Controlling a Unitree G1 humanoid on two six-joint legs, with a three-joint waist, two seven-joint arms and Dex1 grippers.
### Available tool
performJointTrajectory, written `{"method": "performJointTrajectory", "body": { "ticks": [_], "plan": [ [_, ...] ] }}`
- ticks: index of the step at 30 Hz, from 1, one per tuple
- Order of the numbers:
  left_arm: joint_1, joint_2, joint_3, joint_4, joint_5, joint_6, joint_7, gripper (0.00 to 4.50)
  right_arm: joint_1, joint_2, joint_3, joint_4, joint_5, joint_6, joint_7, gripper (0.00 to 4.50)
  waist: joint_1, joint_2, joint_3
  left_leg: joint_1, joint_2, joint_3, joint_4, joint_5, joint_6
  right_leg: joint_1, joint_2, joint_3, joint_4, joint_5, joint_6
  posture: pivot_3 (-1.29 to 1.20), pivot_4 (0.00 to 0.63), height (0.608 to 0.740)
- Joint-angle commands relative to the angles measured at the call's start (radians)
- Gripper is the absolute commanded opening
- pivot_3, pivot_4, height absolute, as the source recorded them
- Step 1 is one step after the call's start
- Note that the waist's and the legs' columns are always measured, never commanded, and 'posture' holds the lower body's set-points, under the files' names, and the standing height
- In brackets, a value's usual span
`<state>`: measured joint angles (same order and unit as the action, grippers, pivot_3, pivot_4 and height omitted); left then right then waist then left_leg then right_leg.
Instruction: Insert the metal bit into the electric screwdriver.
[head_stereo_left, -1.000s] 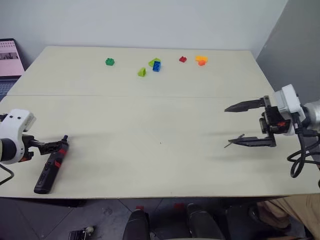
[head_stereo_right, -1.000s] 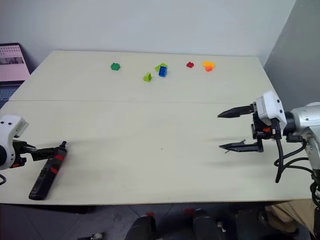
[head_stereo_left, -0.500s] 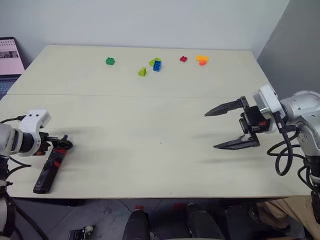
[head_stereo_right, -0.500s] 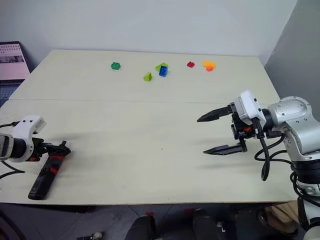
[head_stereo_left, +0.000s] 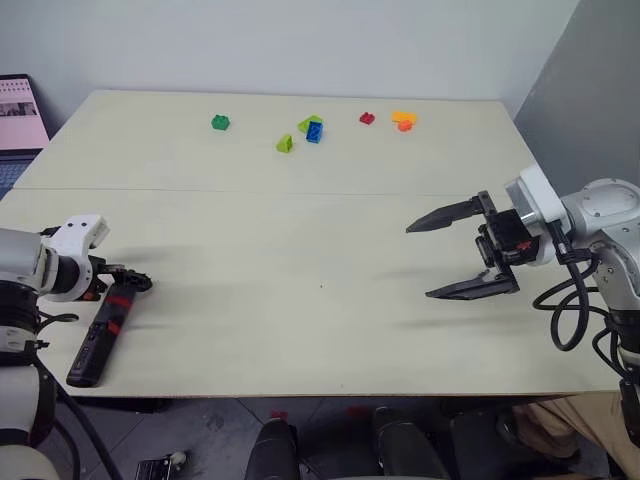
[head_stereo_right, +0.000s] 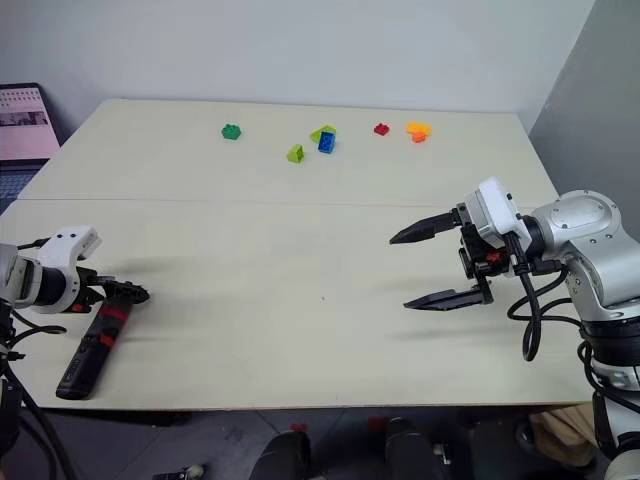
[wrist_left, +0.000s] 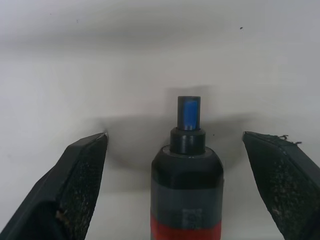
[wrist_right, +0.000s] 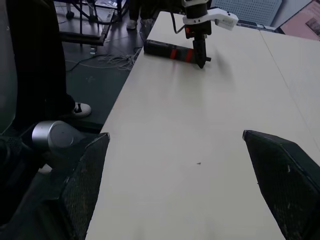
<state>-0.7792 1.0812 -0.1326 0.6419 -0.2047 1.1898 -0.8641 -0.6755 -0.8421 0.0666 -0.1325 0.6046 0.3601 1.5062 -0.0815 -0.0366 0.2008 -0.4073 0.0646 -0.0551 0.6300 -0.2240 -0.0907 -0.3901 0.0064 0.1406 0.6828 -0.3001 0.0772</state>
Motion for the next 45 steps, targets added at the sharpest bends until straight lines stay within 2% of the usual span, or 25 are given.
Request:
{"method": "performJointTrajectory", "body": {
  "ticks": [1, 8, 20, 26, 28, 29, 33, 45],
  "plan": [
    [-0.022, 0.003, -0.013, -0.010, 0.020, 0.011, -0.019, 4.50, -0.003, -0.010, -0.025, -0.027, 0.020, 0.001, 0.030, 4.49, 0.000, 0.000, 0.000, 0.000, 0.000, 0.000, 0.000, 0.000, 0.000, 0.000, 0.000, 0.000, 0.000, 0.000, 0.000, 0.00, 0.150, 0.740],
    [-0.019, 0.027, -0.027, -0.078, 0.015, 0.077, -0.046, 4.50, 0.000, -0.008, -0.021, -0.029, 0.016, -0.004, 0.029, 4.49, 0.000, 0.000, 0.000, 0.000, 0.000, -0.001, 0.000, 0.000, 0.000, 0.000, 0.000, -0.001, 0.000, 0.000, 0.000, 0.00, 0.150, 0.740],
    [0.020, 0.032, -0.024, -0.099, 0.030, 0.068, -0.038, 4.50, 0.013, 0.001, -0.016, -0.026, 0.000, -0.025, 0.021, 4.49, 0.000, 0.000, 0.000, -0.001, 0.000, -0.002, 0.000, 0.000, 0.000, 0.000, 0.000, -0.002, 0.000, 0.000, 0.000, 0.00, 0.150, 0.740],
    [0.026, 0.027, -0.023, -0.100, 0.035, 0.058, -0.038, 3.32, 0.019, 0.000, -0.015, -0.026, -0.005, -0.033, 0.020, 4.50, 0.000, 0.000, 0.000, -0.001, 0.000, -0.002, 0.000, 0.000, 0.000, 0.000, 0.000, -0.002, 0.000, 0.000, 0.000, 0.00, 0.150, 0.740],
    [0.027, 0.025, -0.022, -0.100, 0.037, 0.059, -0.038, 2.73, 0.020, 0.000, -0.015, -0.026, -0.004, -0.033, 0.020, 4.50, 0.000, 0.000, 0.000, -0.001, 0.000, -0.002, 0.000, 0.000, 0.000, 0.000, 0.000, -0.002, 0.000, 0.000, 0.000, 0.00, 0.150, 0.740],
    [0.028, 0.024, -0.023, -0.101, 0.039, 0.057, -0.039, 2.66, 0.020, -0.001, -0.016, -0.027, -0.003, -0.033, 0.020, 4.50, 0.000, 0.000, 0.000, -0.001, 0.000, -0.002, 0.000, 0.000, 0.000, 0.000, 0.000, -0.002, 0.000, 0.000, 0.000, 0.00, 0.150, 0.740],
    [0.025, 0.023, -0.023, -0.100, 0.044, 0.054, -0.038, 1.69, 0.017, -0.001, -0.021, -0.030, 0.009, -0.025, 0.020, 4.50, 0.000, 0.000, 0.000, -0.001, 0.000, -0.002, 0.000, 0.000, 0.000, 0.000, 0.000, -0.002, 0.000, 0.000, 0.000, 0.00, 0.150, 0.740],
    [0.030, 0.025, -0.014, -0.111, 0.043, 0.040, -0.036, 1.64, -0.004, 0.031, -0.053, -0.059, 0.077, 0.036, -0.022, 4.50, 0.000, 0.000, 0.000, -0.001, 0.000, -0.004, 0.000, 0.000, 0.000, 0.001, 0.000, -0.004, 0.000, 0.000, 0.000, 0.00, 0.150, 0.740]
  ]
}}
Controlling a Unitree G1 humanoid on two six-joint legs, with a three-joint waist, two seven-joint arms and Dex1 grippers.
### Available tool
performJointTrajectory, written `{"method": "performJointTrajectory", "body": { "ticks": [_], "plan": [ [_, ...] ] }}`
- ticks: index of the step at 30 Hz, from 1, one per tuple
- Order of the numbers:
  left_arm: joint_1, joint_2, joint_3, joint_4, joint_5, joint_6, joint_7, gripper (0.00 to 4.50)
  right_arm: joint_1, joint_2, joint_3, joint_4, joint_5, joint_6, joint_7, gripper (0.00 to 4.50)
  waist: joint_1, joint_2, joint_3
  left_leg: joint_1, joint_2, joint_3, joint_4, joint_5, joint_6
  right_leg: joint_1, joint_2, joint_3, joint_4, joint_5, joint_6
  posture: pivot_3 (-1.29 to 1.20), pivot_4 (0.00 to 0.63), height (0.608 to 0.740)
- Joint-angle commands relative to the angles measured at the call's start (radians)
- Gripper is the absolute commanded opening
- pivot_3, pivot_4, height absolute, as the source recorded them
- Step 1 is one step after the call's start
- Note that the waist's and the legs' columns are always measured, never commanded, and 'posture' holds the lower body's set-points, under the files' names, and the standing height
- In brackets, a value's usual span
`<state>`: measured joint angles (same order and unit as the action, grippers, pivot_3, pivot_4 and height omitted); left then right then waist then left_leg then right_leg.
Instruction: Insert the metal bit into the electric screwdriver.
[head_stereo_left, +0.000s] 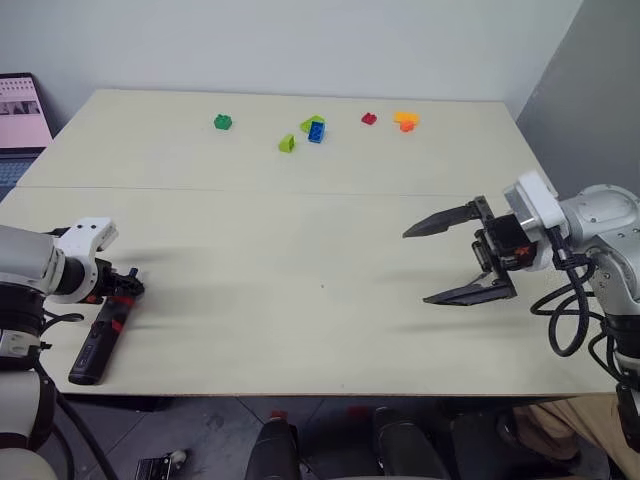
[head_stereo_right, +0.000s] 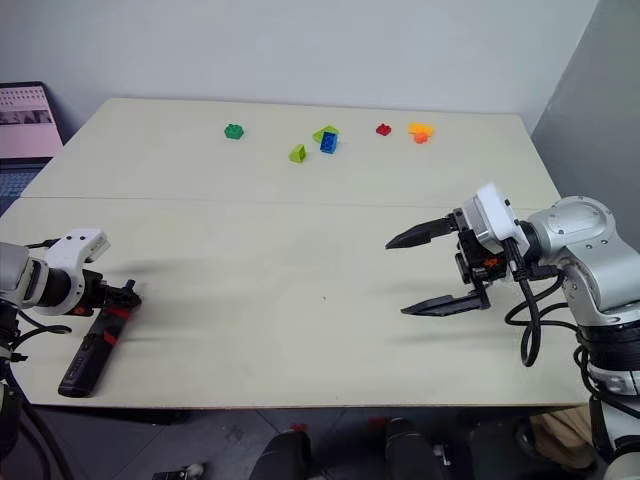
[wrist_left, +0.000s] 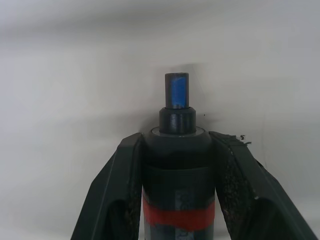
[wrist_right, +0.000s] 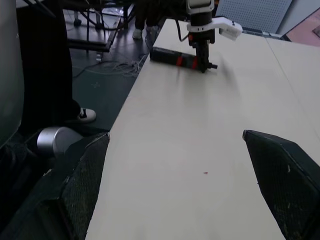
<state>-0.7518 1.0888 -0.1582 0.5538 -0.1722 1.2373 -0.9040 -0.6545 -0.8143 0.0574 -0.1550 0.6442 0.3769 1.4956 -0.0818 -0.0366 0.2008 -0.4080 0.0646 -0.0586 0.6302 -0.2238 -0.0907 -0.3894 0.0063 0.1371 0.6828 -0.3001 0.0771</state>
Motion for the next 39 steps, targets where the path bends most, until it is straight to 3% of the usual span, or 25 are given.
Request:
{"method": "performJointTrajectory", "body": {
  "ticks": [1, 8, 10, 15, 21, 26, 33, 39],
  "plan": [
    [0.004, 0.019, 0.012, -0.026, 0.010, -0.008, 0.003, 1.64, -0.026, 0.005, -0.044, -0.039, 0.039, 0.021, -0.014, 4.50, 0.000, 0.000, 0.000, 0.000, 0.000, 0.000, 0.000, 0.000, 0.000, 0.000, 0.000, 0.000, 0.000, 0.000, 0.000, 0.00, 0.150, 0.740],
    [-0.020, 0.017, 0.030, -0.043, 0.010, -0.055, 0.004, 1.64, -0.006, 0.003, -0.051, -0.054, 0.035, 0.014, -0.018, 4.50, 0.001, 0.000, 0.000, 0.000, 0.000, -0.001, 0.000, 0.000, 0.000, 0.000, 0.000, -0.002, 0.000, 0.000, 0.000, 0.00, 0.150, 0.740],
    [-0.082, -0.007, 0.051, -0.064, 0.017, -0.156, 0.023, 1.64, 0.005, -0.003, -0.063, -0.066, 0.039, 0.020, -0.028, 4.50, 0.005, 0.000, 0.000, -0.001, 0.000, -0.003, 0.000, 0.000, 0.000, 0.000, 0.000, -0.003, 0.000, 0.000, 0.000, 0.00, 0.150, 0.740],
    [-0.169, -0.074, 0.081, -0.228, -0.027, -0.204, 0.024, 1.64, 0.046, -0.032, -0.113, -0.110, 0.057, 0.054, -0.067, 4.50, 0.039, 0.000, 0.000, -0.009, 0.000, -0.013, 0.005, 0.001, -0.001, -0.001, 0.000, -0.013, 0.000, 0.000, 0.000, 0.00, 0.150, 0.740],
    [-0.170, -0.327, 0.193, -0.493, -0.134, -0.188, 0.145, 1.64, 0.110, -0.053, -0.203, -0.185, 0.095, 0.118, -0.192, 4.50, 0.055, 0.000, 0.000, -0.012, -0.002, -0.015, 0.009, 0.001, -0.001, 0.001, -0.002, -0.016, 0.000, 0.000, 0.000, 0.00, 0.150, 0.740],
    [-0.181, -0.532, 0.216, -0.587, -0.188, -0.224, 0.235, 1.64, 0.128, -0.051, -0.275, -0.235, 0.146, 0.185, -0.312, 4.50, 0.049, 0.000, 0.000, -0.014, -0.002, -0.016, 0.014, 0.001, -0.001, 0.001, -0.002, -0.016, 0.001, 0.001, 0.000, 0.00, 0.150, 0.740],
    [-0.095, -0.767, 0.172, -0.563, -0.142, -0.660, 0.289, 1.64, 0.106, -0.028, -0.308, -0.268, 0.144, 0.230, -0.486, 4.50, 0.048, 0.001, 0.000, -0.012, -0.002, -0.016, 0.015, 0.001, -0.001, 0.002, -0.002, -0.015, 0.001, 0.001, -0.001, 0.00, 0.150, 0.740],
    [-0.020, -0.851, 0.166, -0.530, -0.139, -0.819, 0.296, 1.64, 0.091, -0.014, -0.278, -0.291, 0.129, 0.282, -0.607, 4.50, 0.049, 0.001, -0.001, -0.012, -0.002, -0.015, 0.014, 0.001, -0.001, 0.002, -0.001, -0.014, 0.000, 0.001, -0.001, 0.00, 0.150, 0.740]
  ]
}}
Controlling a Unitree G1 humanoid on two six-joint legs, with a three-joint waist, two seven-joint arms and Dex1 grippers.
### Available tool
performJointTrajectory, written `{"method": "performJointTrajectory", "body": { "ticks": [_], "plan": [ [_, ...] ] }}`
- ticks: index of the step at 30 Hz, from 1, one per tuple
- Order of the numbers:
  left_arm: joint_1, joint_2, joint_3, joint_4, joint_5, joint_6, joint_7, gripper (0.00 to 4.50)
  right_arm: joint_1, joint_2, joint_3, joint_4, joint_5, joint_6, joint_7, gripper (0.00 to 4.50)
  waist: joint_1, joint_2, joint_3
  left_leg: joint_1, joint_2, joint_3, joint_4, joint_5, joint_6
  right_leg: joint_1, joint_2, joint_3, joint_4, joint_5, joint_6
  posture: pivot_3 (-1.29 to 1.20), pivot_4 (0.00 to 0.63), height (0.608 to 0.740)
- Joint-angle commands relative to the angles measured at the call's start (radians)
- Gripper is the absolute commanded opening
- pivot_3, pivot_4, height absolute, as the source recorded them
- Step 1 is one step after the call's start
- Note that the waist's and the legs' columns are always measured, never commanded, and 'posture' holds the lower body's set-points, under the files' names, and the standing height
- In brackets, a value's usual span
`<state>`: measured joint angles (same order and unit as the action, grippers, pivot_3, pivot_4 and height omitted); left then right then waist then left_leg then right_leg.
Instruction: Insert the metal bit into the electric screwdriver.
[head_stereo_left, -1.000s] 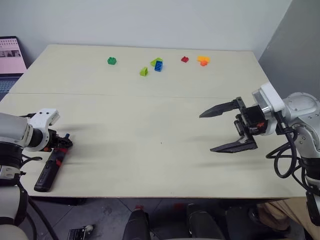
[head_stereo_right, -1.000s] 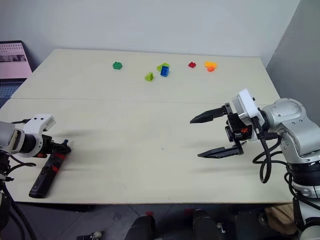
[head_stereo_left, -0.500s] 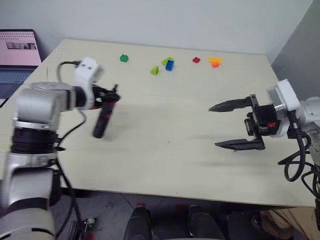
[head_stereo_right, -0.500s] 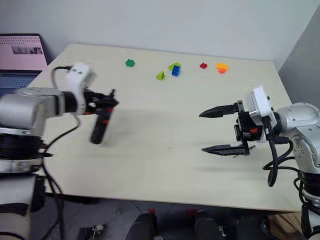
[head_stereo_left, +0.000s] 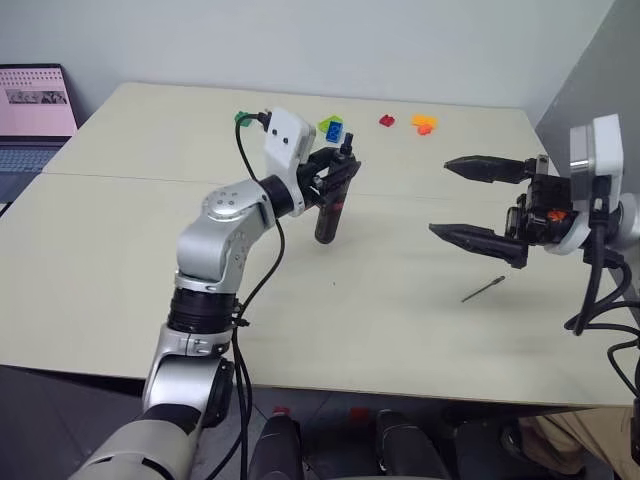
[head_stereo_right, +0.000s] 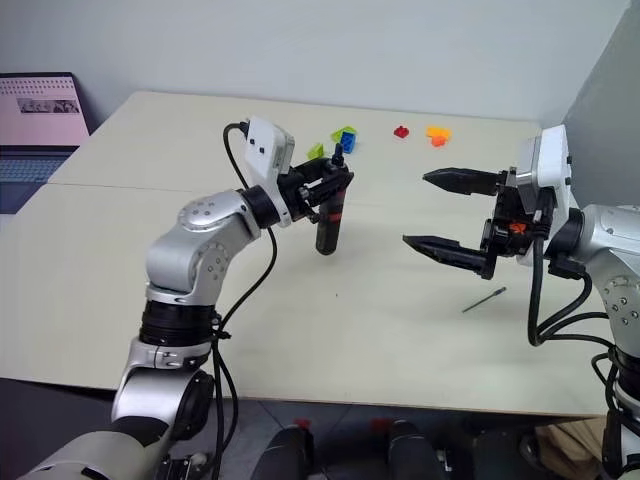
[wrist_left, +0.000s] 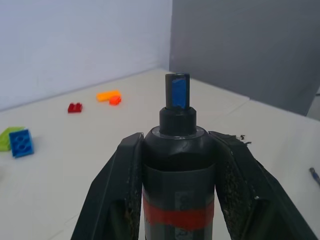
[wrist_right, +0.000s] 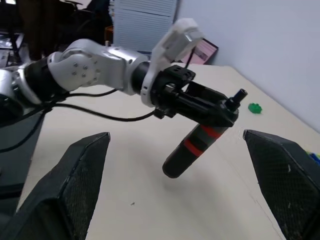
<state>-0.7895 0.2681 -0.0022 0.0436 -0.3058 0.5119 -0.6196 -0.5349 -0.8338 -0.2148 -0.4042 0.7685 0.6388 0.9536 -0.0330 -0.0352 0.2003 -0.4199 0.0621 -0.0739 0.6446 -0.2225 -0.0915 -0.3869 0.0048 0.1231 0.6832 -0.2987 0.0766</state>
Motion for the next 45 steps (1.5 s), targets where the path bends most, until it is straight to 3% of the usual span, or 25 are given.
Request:
{"method": "performJointTrajectory", "body": {
  "ticks": [1, 16, 31, 38, 45],
  "plan": [
    [0.026, -0.036, 0.010, -0.017, -0.005, -0.104, 0.015, 1.64, -0.029, 0.006, -0.004, -0.044, 0.007, 0.025, -0.074, 4.50, 0.001, 0.000, 0.000, 0.000, 0.000, 0.000, 0.000, 0.000, 0.000, 0.000, 0.000, 0.000, 0.000, 0.000, 0.000, 0.00, 0.150, 0.740],
    [0.254, -0.035, -0.002, -0.087, -0.023, -0.231, -0.057, 1.64, -0.047, 0.018, 0.042, -0.060, 0.000, 0.043, -0.115, 4.50, 0.002, 0.001, 0.000, 0.000, 0.000, 0.000, 0.000, 0.000, 0.000, 0.001, 0.000, 0.000, -0.001, 0.000, 0.000, 0.00, 0.150, 0.740],
    [0.387, 0.061, 0.036, -0.253, -0.071, -0.161, -0.046, 1.64, 0.002, -0.049, 0.069, -0.086, 0.033, 0.082, 0.003, 4.50, 0.001, 0.001, 0.000, 0.002, 0.000, 0.000, 0.000, 0.000, 0.000, 0.002, 0.000, 0.000, -0.001, 0.000, 0.000, 0.00, 0.150, 0.740],
    [0.364, 0.048, 0.009, -0.261, -0.073, -0.179, -0.039, 1.64, -0.029, -0.064, 0.111, -0.019, -0.054, 0.023, 0.049, 4.50, 0.001, 0.001, 0.000, 0.003, 0.000, 0.000, 0.000, 0.000, 0.000, 0.003, 0.001, 0.000, -0.002, 0.000, 0.000, 0.00, 0.150, 0.740],
    [0.276, 0.011, -0.020, -0.276, -0.090, -0.196, -0.039, 1.64, -0.047, -0.263, 0.277, 0.201, -0.344, -0.239, 0.338, 4.50, 0.006, 0.002, 0.000, 0.002, 0.000, 0.001, -0.001, 0.000, 0.000, 0.002, 0.001, 0.000, -0.004, 0.000, 0.000, 0.00, 0.150, 0.740]
  ]
}}
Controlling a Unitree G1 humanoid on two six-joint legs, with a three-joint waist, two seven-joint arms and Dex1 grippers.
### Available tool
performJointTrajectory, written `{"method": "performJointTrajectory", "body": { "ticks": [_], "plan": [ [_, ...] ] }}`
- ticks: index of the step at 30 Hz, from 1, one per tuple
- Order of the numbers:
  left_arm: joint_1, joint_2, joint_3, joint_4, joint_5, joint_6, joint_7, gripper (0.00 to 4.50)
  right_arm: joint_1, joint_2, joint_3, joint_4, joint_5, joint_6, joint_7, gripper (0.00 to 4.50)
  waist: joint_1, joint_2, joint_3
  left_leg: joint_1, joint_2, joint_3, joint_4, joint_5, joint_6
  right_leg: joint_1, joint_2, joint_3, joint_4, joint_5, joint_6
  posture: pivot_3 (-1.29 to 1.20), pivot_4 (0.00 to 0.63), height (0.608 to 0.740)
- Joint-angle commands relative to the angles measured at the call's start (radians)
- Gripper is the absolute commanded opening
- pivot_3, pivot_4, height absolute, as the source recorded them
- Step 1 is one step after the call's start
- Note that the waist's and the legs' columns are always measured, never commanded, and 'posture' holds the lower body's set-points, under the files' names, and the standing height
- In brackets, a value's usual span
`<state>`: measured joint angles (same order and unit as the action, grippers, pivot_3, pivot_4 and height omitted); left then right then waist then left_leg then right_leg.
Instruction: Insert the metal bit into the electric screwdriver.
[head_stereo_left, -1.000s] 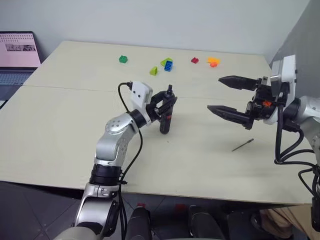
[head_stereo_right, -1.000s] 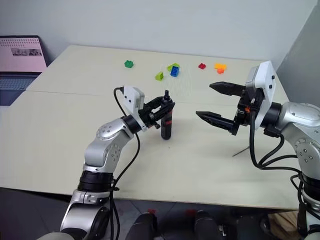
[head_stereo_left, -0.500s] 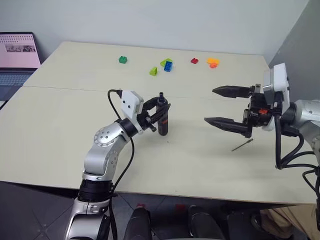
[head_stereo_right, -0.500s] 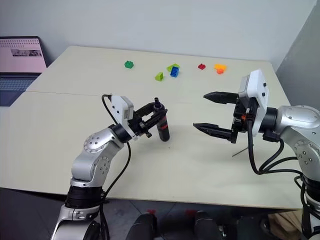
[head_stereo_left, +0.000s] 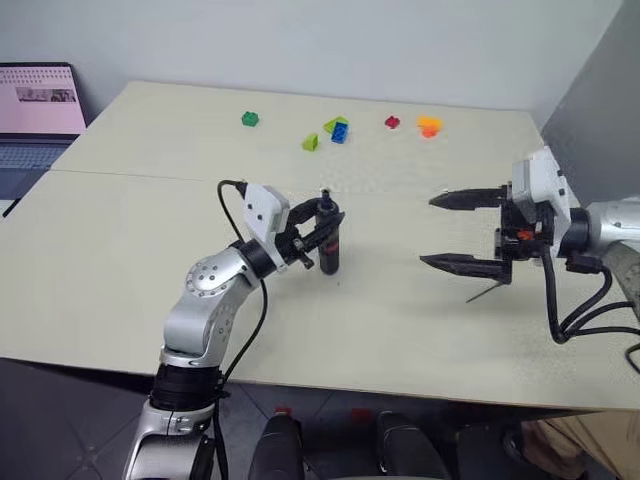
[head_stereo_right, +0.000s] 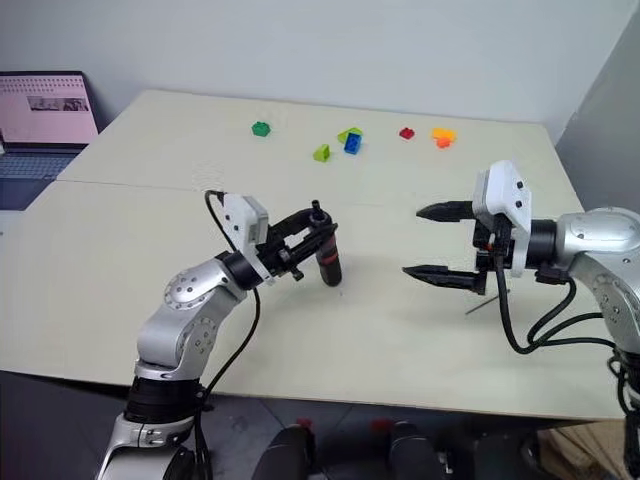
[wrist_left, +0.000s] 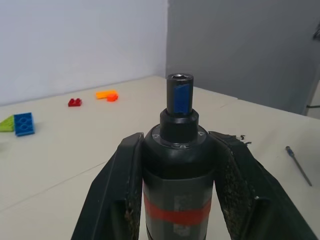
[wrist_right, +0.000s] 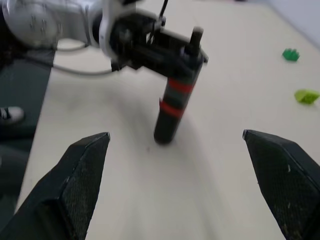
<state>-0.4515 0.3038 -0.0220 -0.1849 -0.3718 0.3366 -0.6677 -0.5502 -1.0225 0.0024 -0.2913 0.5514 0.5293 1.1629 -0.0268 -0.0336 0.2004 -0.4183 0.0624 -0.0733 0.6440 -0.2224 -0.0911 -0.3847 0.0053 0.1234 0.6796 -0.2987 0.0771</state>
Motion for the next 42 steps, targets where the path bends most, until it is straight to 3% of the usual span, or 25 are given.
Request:
{"method": "performJointTrajectory", "body": {
  "ticks": [1, 11, 25, 35, 42],
  "plan": [
    [-0.071, -0.032, -0.001, -0.047, -0.027, -0.019, 0.014, 1.64, -0.045, -0.088, 0.084, 0.123, -0.157, -0.158, 0.162, 4.50, -0.001, 0.000, 0.000, 0.000, 0.000, 0.000, 0.000, 0.000, 0.000, 0.000, 0.000, 0.000, 0.000, 0.000, 0.000, 0.00, 0.150, 0.740],
    [-0.022, -0.055, -0.070, -0.041, 0.013, -0.106, -0.019, 1.64, -0.218, -0.062, 0.338, 0.624, -0.551, -0.642, 0.368, 4.50, -0.017, 0.003, 0.002, 0.001, 0.000, 0.002, -0.001, 0.000, 0.000, 0.000, 0.000, 0.002, 0.000, 0.000, 0.000, 0.00, 0.150, 0.740],
    [0.014, -0.042, -0.083, -0.070, 0.018, -0.097, -0.013, 1.64, -0.409, 0.091, 0.476, 1.057, -0.784, -1.022, 0.385, 4.50, -0.024, 0.006, 0.004, 0.002, 0.000, 0.002, -0.001, 0.000, 0.000, 0.000, -0.001, 0.002, 0.001, 0.000, 0.000, 0.00, 0.150, 0.740],
    [0.027, -0.033, -0.086, -0.093, 0.023, -0.095, 0.007, 1.64, -0.499, 0.167, 0.529, 1.246, -0.899, -1.140, 0.378, 4.50, -0.024, 0.007, 0.004, 0.002, -0.001, 0.002, -0.001, 0.000, -0.001, 0.000, -0.002, 0.002, 0.001, 0.000, 0.000, 0.00, 0.150, 0.740],
    [0.040, -0.031, -0.080, -0.112, 0.026, -0.091, 0.027, 1.64, -0.521, 0.192, 0.542, 1.319, -0.956, -1.171, 0.347, 3.00, -0.027, 0.007, 0.004, 0.004, -0.001, 0.002, 0.000, 0.001, -0.001, 0.002, -0.002, 0.002, 0.001, 0.001, 0.000, 0.00, 0.150, 0.740]
  ]
}}
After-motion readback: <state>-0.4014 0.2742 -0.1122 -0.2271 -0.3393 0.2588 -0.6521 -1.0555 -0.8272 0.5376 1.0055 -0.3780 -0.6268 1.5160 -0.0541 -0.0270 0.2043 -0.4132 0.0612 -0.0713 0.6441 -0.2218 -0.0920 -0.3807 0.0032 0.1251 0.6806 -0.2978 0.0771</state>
